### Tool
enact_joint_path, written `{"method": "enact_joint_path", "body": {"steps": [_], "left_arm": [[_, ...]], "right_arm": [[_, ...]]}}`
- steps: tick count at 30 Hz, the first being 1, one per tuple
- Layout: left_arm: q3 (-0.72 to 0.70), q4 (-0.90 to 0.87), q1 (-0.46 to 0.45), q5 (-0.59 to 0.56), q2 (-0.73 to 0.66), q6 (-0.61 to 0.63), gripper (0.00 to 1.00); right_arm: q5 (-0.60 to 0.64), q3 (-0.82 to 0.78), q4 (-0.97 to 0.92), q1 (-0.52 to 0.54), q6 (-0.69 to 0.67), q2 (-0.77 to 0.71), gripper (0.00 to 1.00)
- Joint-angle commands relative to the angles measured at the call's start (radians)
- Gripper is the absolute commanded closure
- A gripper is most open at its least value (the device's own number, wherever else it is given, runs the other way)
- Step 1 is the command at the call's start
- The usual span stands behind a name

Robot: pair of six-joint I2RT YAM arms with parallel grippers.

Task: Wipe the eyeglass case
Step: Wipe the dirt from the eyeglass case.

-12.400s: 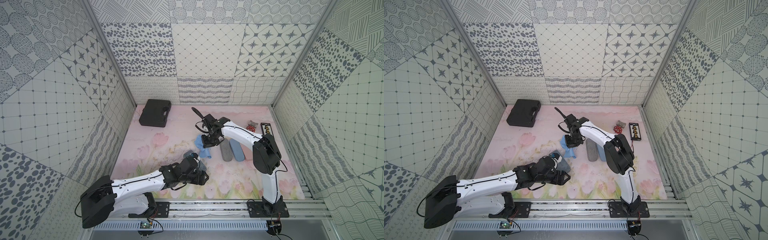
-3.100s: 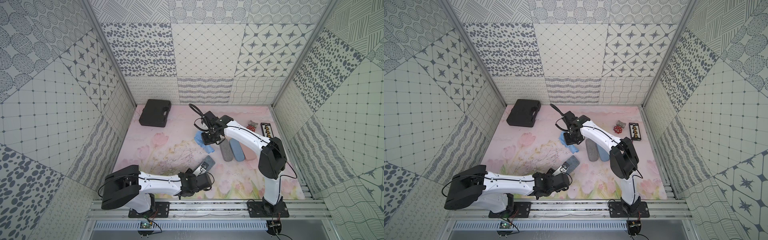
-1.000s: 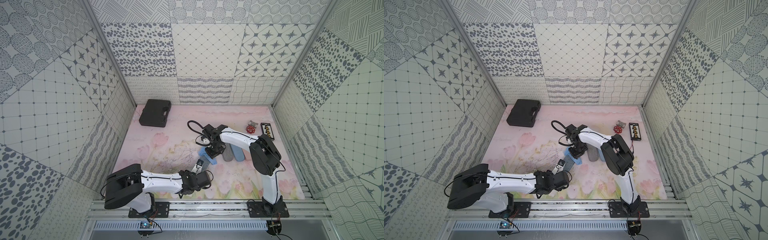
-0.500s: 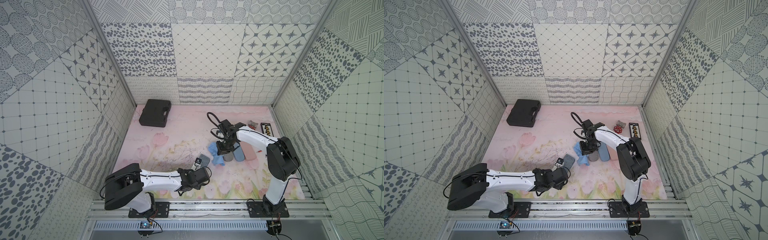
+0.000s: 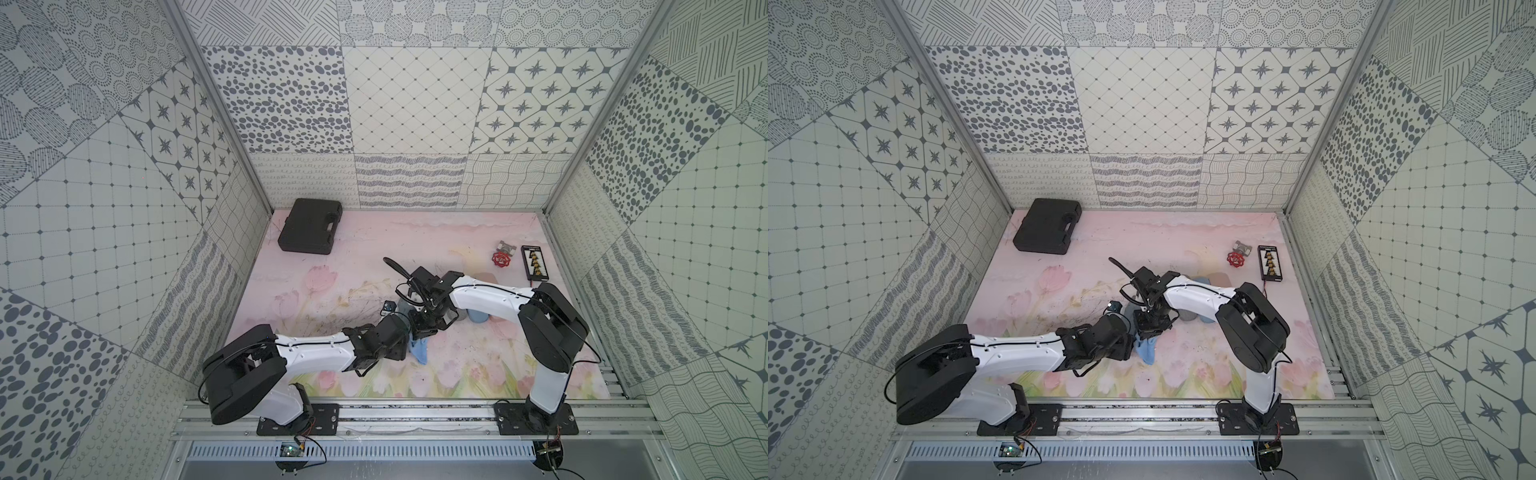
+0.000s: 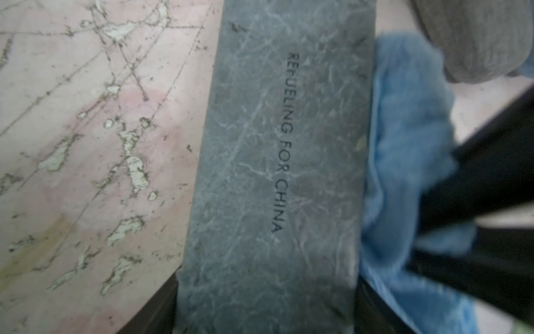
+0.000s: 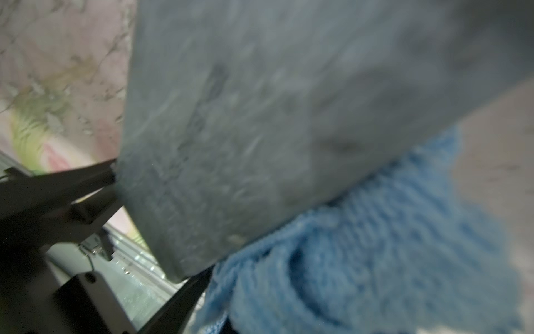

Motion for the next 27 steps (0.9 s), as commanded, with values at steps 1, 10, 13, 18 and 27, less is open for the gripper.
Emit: {"method": "enact_joint_path", "body": {"steps": [1,10,13,18,27], "left_arm": [[-0.037,-0.066,0.040,0.351,0.016,-0.035,0.87],[-0.059,-0.038,0.040,0.390,0.011,-0.061,0.86],[-0.057,-0.034,0.043,0.402,0.003,-0.066,0.86],[-0.062,-0.020,0.064,0.416,-0.015,-0.087,0.86],[-0.056,-0.005,0.134,0.470,-0.004,-0.069,0.87]], "right_arm": [[-0.239,0.007,0.133,0.007,0.045,-0.064,1.00],[-0.062,0.041,0.055,-0.293,-0.024,-0.107,1.00],[0.176,0.094,-0.079,-0.274,-0.091,-0.026,1.00],[0.090,0.030,-0.018,-0.133,-0.053,-0.035,1.00],[-0.427,-0.062,0.229,-0.172,0.098,-0.221,1.00]]}}
